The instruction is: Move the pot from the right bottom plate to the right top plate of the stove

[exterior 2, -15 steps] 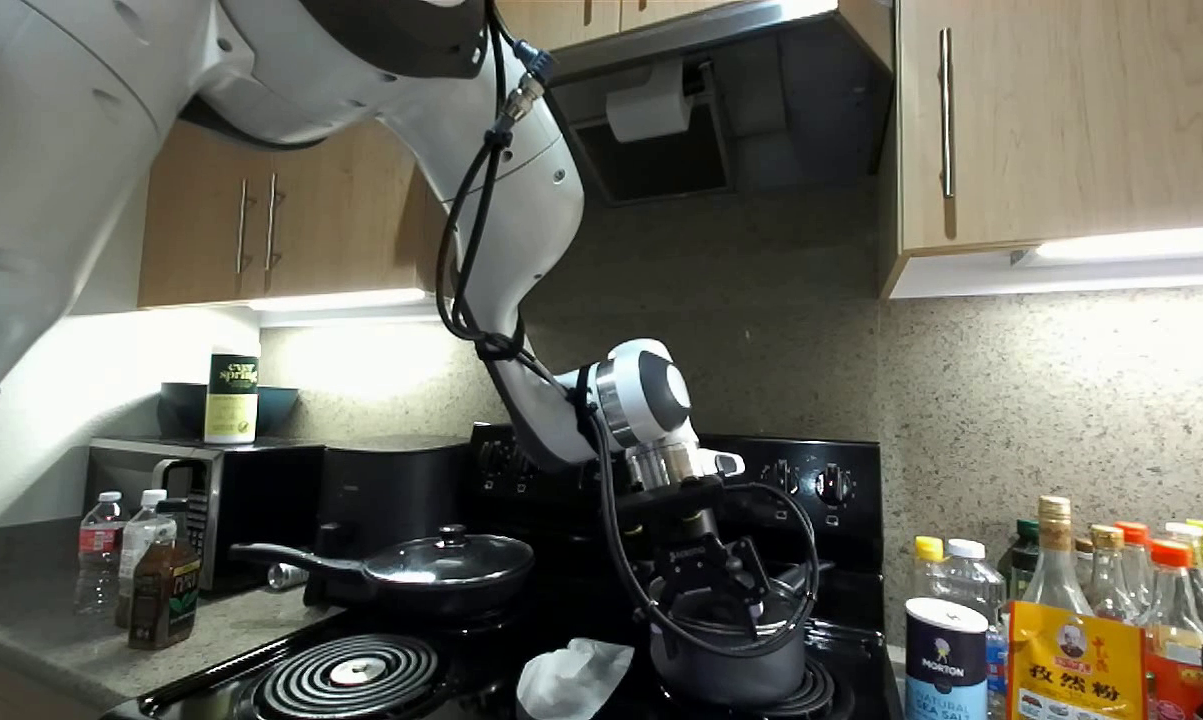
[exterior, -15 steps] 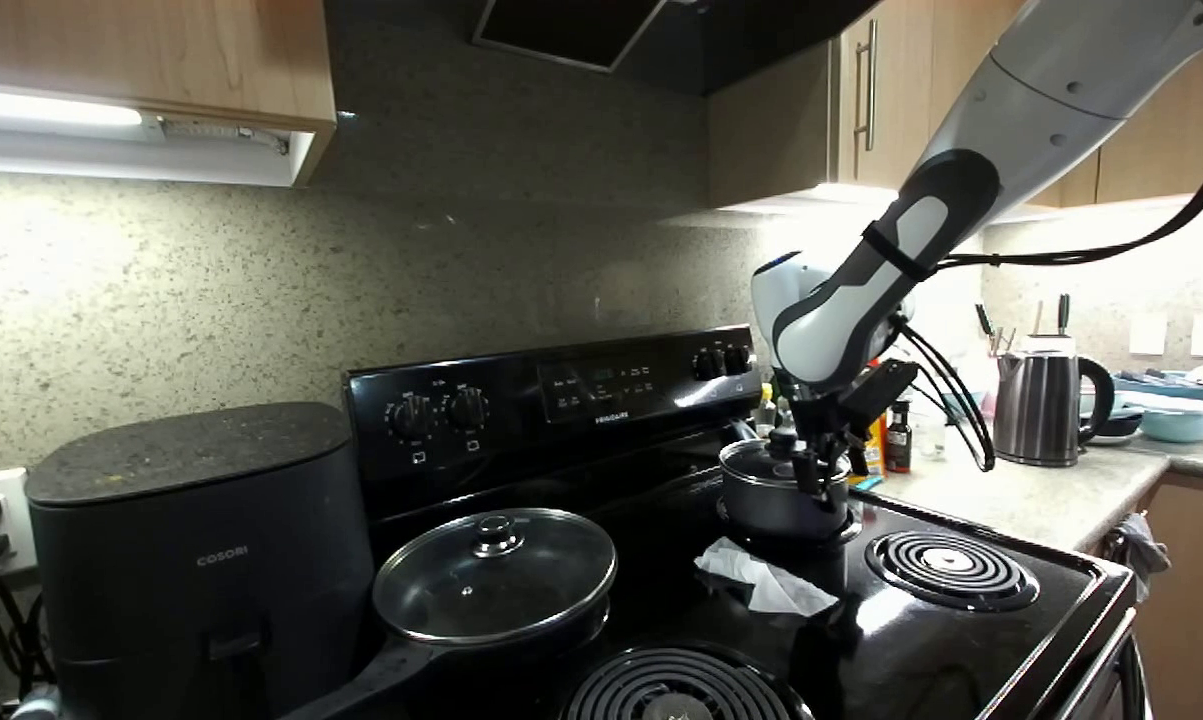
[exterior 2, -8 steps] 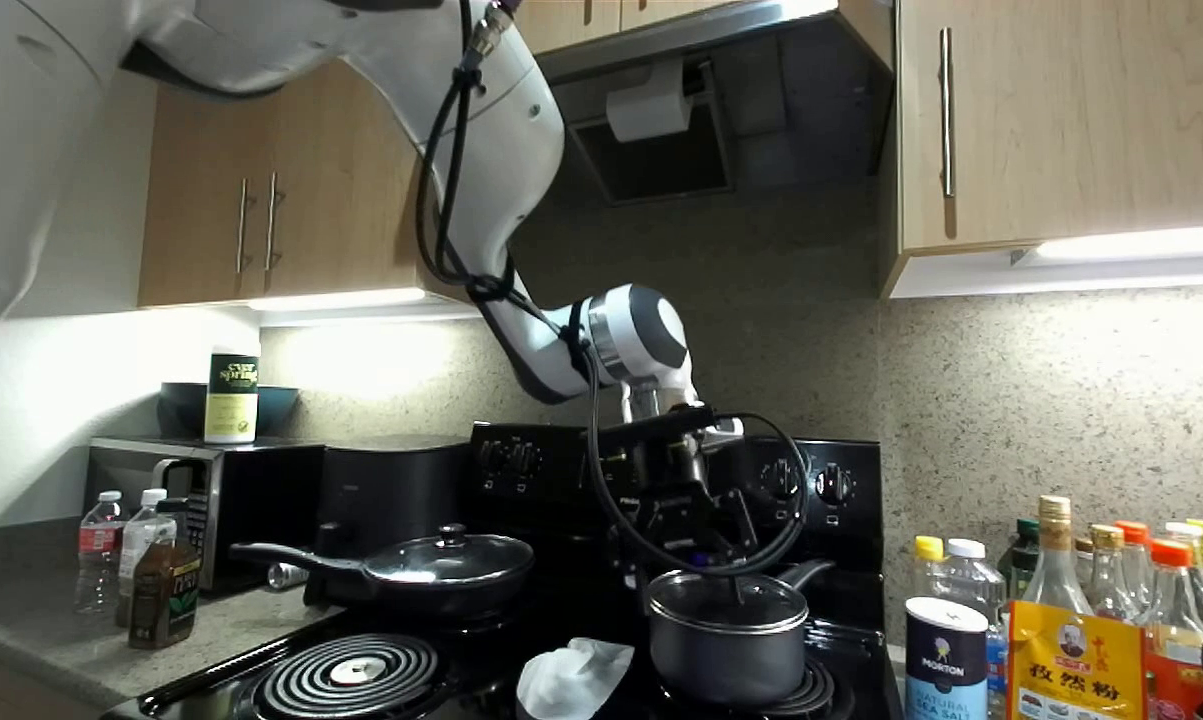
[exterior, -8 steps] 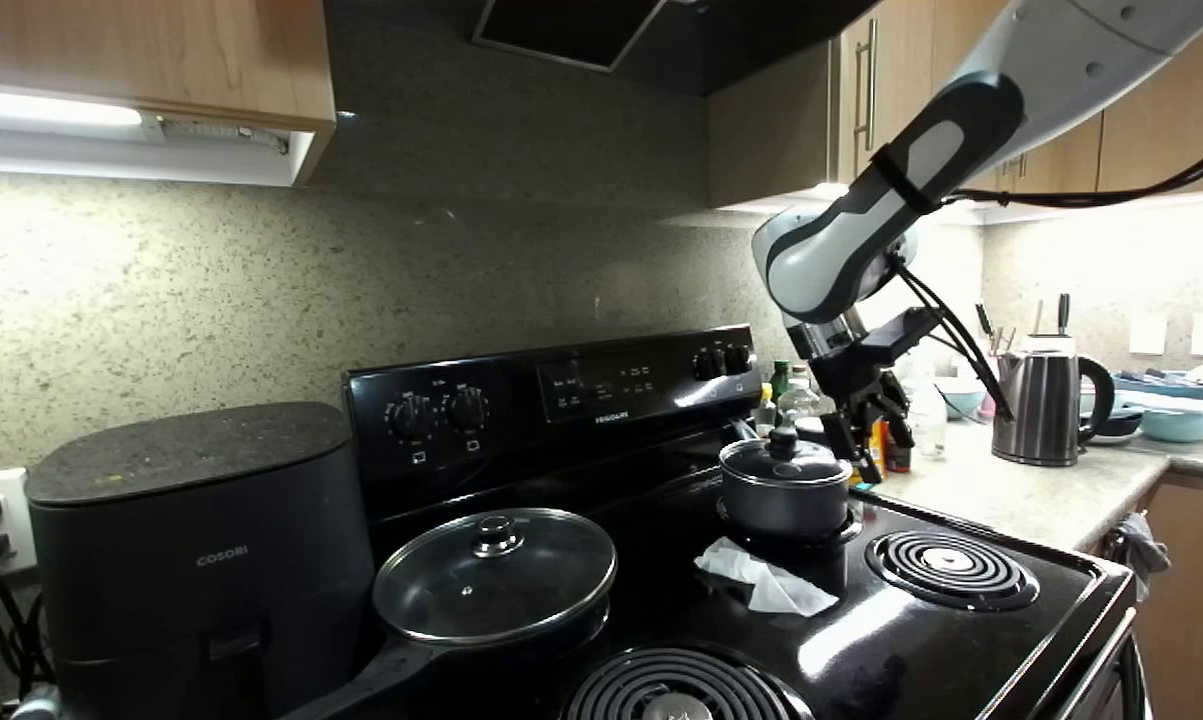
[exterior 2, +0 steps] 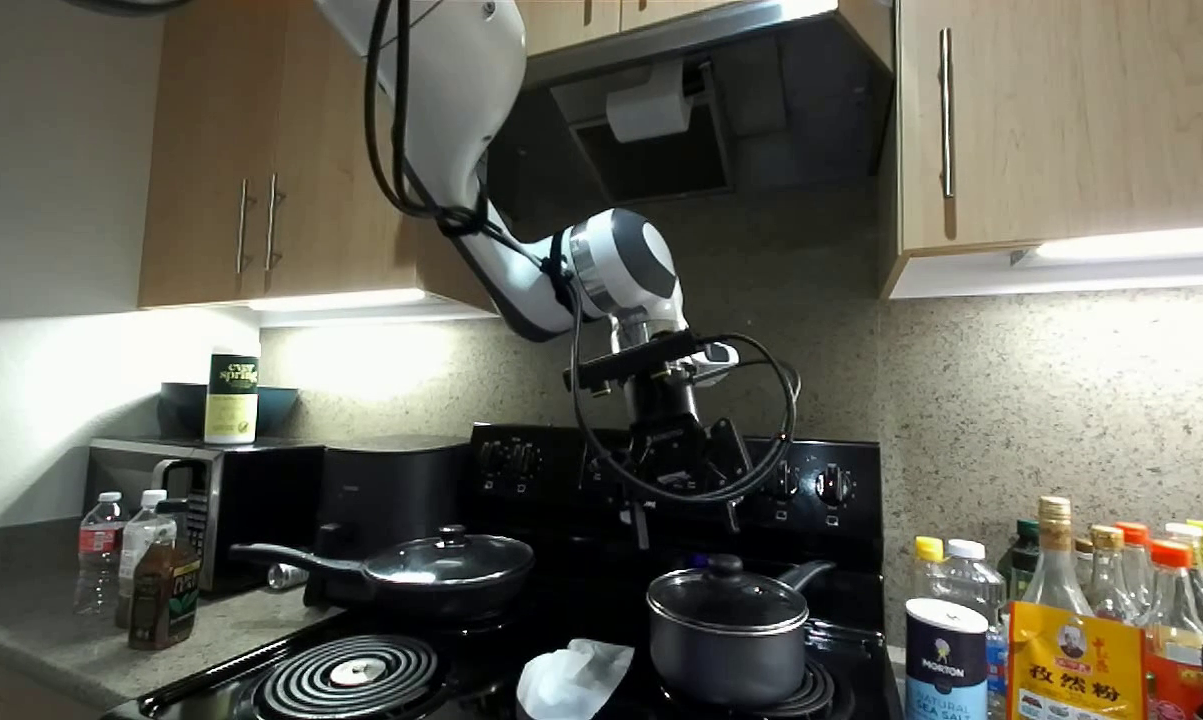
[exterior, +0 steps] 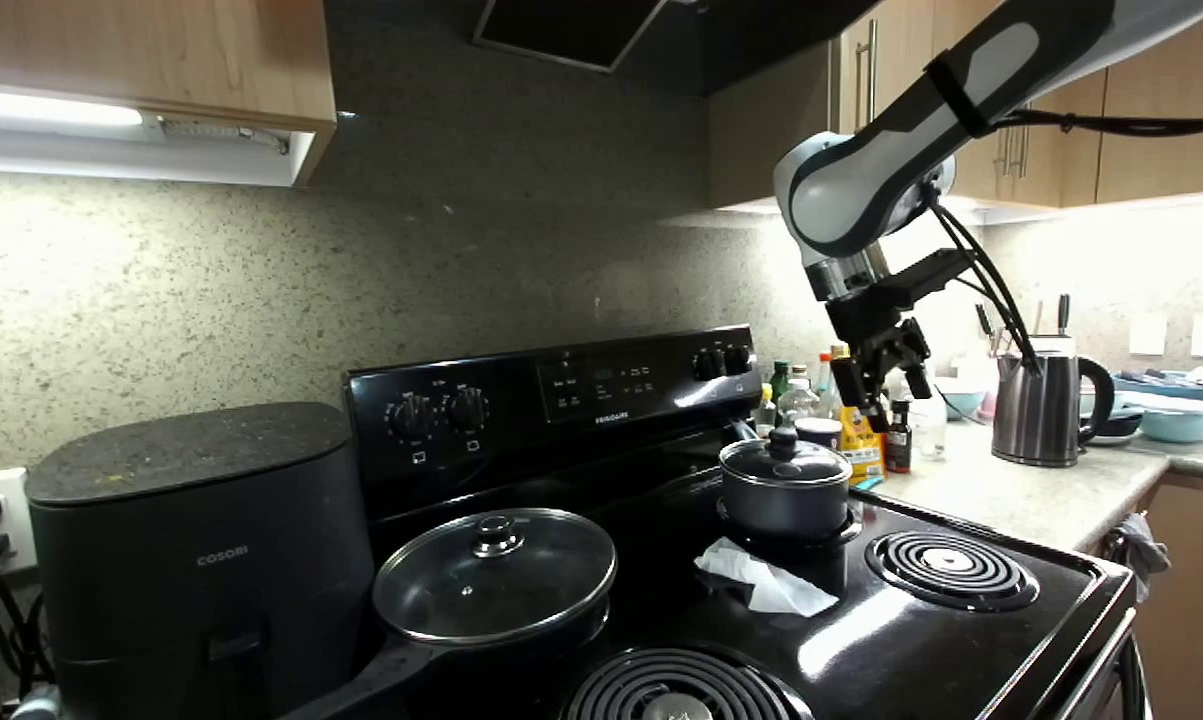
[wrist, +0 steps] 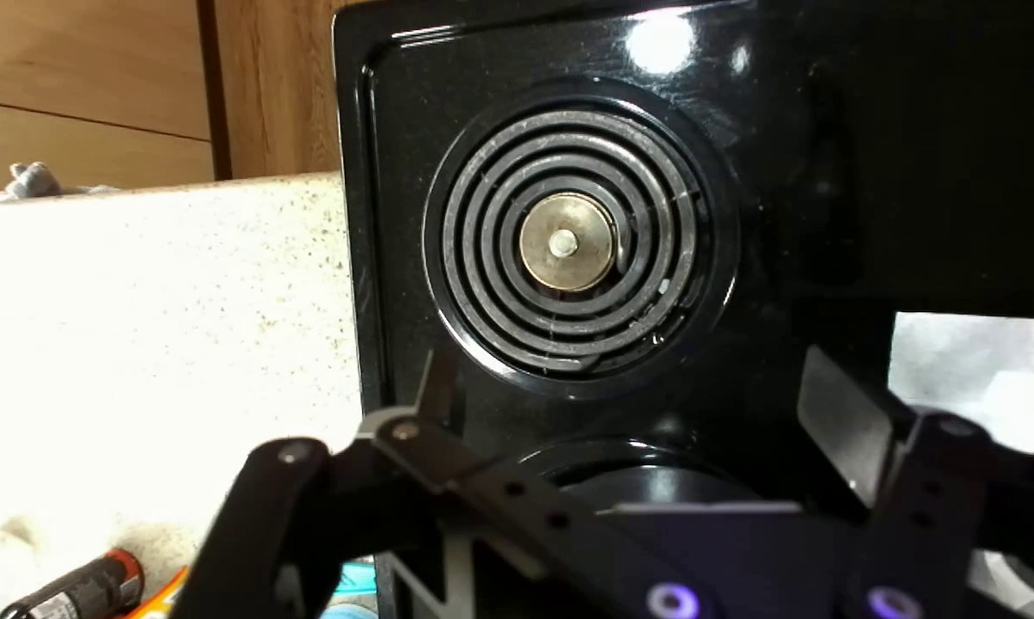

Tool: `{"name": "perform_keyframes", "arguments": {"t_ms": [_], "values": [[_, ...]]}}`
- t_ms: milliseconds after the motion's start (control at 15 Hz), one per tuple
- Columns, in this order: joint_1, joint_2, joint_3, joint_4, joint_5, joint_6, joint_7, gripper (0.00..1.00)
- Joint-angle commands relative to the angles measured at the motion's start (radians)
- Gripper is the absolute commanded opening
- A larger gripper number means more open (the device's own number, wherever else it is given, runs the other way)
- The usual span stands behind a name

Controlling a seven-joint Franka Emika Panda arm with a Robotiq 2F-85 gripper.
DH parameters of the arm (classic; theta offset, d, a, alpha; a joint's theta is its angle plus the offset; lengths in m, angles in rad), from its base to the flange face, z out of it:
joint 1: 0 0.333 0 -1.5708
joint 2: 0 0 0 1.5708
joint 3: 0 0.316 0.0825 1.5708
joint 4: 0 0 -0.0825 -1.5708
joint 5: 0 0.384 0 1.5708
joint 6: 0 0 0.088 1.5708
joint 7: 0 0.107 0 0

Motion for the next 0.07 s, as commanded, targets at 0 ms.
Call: {"name": "perform_keyframes", "arguments": {"t_ms": [0], "values": [[-0.003, 0.000, 0.003, -0.001, 0.000, -0.003, 0.000, 1.00]]}}
